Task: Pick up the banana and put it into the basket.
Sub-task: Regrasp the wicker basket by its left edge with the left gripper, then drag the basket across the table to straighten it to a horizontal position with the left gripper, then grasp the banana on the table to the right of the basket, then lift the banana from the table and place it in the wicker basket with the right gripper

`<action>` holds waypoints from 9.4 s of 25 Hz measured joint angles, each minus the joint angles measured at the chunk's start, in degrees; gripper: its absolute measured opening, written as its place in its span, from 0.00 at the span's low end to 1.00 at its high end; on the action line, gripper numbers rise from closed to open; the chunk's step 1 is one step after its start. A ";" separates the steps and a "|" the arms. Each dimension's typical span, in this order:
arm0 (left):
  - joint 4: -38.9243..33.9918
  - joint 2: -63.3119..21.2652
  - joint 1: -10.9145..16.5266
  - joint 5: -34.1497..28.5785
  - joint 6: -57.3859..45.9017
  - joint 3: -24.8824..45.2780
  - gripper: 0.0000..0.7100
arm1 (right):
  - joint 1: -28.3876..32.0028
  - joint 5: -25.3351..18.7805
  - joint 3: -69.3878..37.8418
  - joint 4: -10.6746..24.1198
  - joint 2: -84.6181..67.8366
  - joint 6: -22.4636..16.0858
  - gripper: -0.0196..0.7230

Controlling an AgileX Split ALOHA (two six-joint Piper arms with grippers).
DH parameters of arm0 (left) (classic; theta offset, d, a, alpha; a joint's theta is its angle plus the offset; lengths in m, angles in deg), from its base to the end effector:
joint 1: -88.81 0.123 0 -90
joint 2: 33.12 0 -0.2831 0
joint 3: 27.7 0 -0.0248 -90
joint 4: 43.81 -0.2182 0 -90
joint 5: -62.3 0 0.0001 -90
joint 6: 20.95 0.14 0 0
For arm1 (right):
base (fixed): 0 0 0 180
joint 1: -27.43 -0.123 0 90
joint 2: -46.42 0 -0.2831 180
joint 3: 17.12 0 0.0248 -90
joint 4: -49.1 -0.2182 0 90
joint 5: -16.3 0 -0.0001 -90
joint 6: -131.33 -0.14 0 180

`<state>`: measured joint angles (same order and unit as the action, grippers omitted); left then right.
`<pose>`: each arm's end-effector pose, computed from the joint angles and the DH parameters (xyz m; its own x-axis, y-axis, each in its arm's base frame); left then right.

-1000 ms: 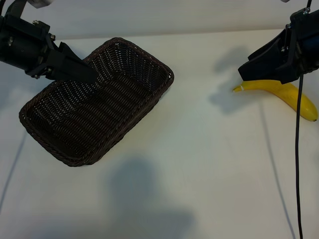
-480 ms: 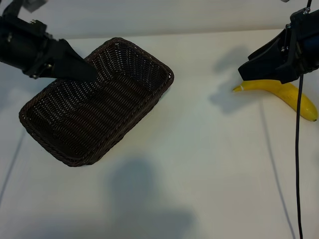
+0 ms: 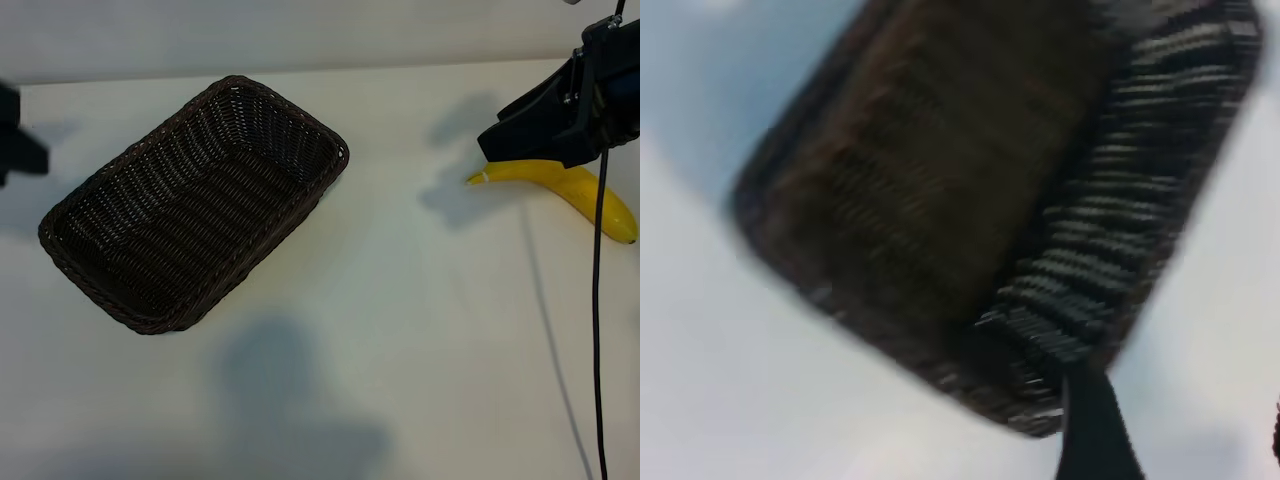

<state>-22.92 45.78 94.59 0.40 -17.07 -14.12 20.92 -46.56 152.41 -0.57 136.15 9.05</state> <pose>0.2287 -0.0211 0.2980 -0.8842 -0.1944 -0.4247 -0.0497 0.9433 -0.3283 0.2538 0.1246 0.3012 -0.5649 -0.4283 -0.7053 -0.7805 0.5547 0.2883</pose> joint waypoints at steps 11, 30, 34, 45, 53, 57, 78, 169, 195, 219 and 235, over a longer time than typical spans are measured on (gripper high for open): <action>-6.41 1.83 0.00 19.56 -14.78 19.01 0.66 | 0.00 0.41 0.00 0.00 0.00 0.00 0.59; 4.30 18.36 0.00 33.91 -15.12 19.19 0.66 | 0.00 0.71 0.00 0.00 0.00 -0.37 0.59; 6.16 22.98 0.00 34.51 -14.31 19.19 0.59 | 0.00 0.77 0.00 0.00 0.00 -0.42 0.59; 8.88 25.21 0.07 22.88 5.60 11.43 0.26 | 0.00 1.55 0.00 0.00 0.00 -1.20 0.59; 7.23 27.11 -1.09 11.55 6.89 -4.17 0.26 | 0.00 1.45 0.00 0.00 0.00 -1.33 0.59; 7.18 34.59 -6.34 7.43 8.06 -11.98 0.26 | 0.00 1.38 0.00 -0.20 0.00 -1.38 0.59; 3.11 52.86 -14.47 4.55 3.00 -25.50 0.25 | 0.00 0.75 0.00 -0.55 0.00 -1.40 0.59; 22.18 17.13 -4.59 1.78 27.27 -1.40 0.83 | 0.46 36.52 0.00 46.16 28.20 -17.84 0.78; 22.20 17.13 -4.59 2.62 27.27 -1.39 0.83 | 1.62 9.68 15.29 38.27 16.98 -25.48 0.59; 22.24 17.13 -4.59 -0.91 27.13 -1.39 0.83 | -22.53 6.05 21.41 22.59 22.74 -28.77 0.59; 22.56 17.13 -4.59 -1.39 27.23 -1.39 0.82 | -22.59 5.06 23.45 28.87 25.18 -33.55 0.85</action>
<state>-0.36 62.91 90.00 -0.99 10.16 -15.50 -1.67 -41.50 175.86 28.31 161.33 -24.50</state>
